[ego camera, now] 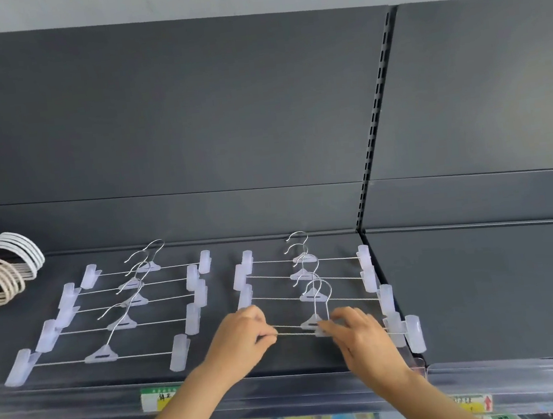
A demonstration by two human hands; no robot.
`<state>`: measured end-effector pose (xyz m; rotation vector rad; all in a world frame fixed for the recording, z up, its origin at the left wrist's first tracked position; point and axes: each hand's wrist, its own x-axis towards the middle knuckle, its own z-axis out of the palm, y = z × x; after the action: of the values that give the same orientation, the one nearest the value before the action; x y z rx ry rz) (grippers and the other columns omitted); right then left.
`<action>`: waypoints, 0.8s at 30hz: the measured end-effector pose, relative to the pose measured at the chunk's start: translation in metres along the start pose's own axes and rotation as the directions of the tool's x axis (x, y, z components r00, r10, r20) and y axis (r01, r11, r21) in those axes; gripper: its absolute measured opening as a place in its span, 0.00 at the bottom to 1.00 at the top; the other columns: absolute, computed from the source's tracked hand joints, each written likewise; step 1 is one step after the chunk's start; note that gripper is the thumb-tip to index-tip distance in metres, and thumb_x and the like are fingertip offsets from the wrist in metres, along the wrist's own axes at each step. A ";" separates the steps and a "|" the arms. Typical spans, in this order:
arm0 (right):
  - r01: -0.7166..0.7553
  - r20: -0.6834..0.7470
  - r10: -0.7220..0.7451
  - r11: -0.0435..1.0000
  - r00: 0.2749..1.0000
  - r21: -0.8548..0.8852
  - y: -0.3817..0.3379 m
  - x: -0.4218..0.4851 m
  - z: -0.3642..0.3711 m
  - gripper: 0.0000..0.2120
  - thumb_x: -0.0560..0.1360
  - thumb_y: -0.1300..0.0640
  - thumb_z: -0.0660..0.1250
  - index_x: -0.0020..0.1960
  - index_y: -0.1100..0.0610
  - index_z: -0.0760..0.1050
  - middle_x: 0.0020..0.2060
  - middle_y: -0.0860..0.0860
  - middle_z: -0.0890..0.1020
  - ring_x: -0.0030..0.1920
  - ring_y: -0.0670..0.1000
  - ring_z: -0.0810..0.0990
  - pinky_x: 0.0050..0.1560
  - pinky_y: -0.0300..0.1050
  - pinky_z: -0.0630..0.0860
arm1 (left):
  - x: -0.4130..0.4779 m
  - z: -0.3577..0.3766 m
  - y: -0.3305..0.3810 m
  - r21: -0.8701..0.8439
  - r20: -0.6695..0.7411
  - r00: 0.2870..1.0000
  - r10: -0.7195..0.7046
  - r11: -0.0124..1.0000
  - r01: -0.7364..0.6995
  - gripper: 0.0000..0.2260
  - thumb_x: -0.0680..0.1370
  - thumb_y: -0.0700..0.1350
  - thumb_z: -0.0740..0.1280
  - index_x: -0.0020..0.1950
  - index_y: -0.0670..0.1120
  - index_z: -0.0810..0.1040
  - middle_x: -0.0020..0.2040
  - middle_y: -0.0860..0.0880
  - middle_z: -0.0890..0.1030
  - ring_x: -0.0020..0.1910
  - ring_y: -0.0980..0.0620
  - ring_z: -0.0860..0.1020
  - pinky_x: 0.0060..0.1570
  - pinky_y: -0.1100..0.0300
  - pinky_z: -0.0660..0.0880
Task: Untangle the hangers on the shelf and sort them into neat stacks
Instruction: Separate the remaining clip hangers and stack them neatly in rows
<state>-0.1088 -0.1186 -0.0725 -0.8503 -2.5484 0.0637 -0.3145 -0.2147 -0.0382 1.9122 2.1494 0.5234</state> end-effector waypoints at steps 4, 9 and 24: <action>-0.048 0.084 0.046 0.998 0.995 0.028 0.003 0.001 0.005 0.33 0.46 0.69 0.80 0.48 0.48 0.81 0.40 0.45 0.82 0.35 0.47 0.81 0.32 0.35 0.78 | -0.001 0.005 -0.011 0.199 -0.064 0.996 0.058 0.979 -0.044 0.06 0.69 0.44 0.73 0.39 0.56 0.84 0.43 0.54 0.79 0.45 0.53 0.77 0.44 0.62 0.65; -0.095 0.099 0.081 0.985 0.992 0.141 0.003 0.001 0.007 0.26 0.60 0.74 0.72 0.54 0.54 0.79 0.45 0.52 0.81 0.42 0.53 0.81 0.39 0.41 0.81 | 0.006 0.003 -0.011 0.155 -0.013 1.000 0.012 0.988 -0.010 0.12 0.79 0.45 0.59 0.58 0.50 0.79 0.57 0.53 0.77 0.58 0.53 0.72 0.60 0.61 0.64; -0.100 0.079 0.095 0.992 0.992 0.071 -0.005 -0.004 0.002 0.23 0.55 0.68 0.78 0.46 0.50 0.82 0.33 0.45 0.80 0.31 0.49 0.79 0.33 0.41 0.79 | -0.009 -0.005 -0.003 0.117 0.019 0.998 -0.067 0.991 0.064 0.11 0.79 0.45 0.59 0.59 0.48 0.77 0.61 0.53 0.76 0.61 0.55 0.70 0.63 0.61 0.63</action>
<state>-0.1091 -0.1250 -0.0749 -0.9600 -2.5548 0.2239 -0.3176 -0.2239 -0.0357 1.8881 2.2650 0.3700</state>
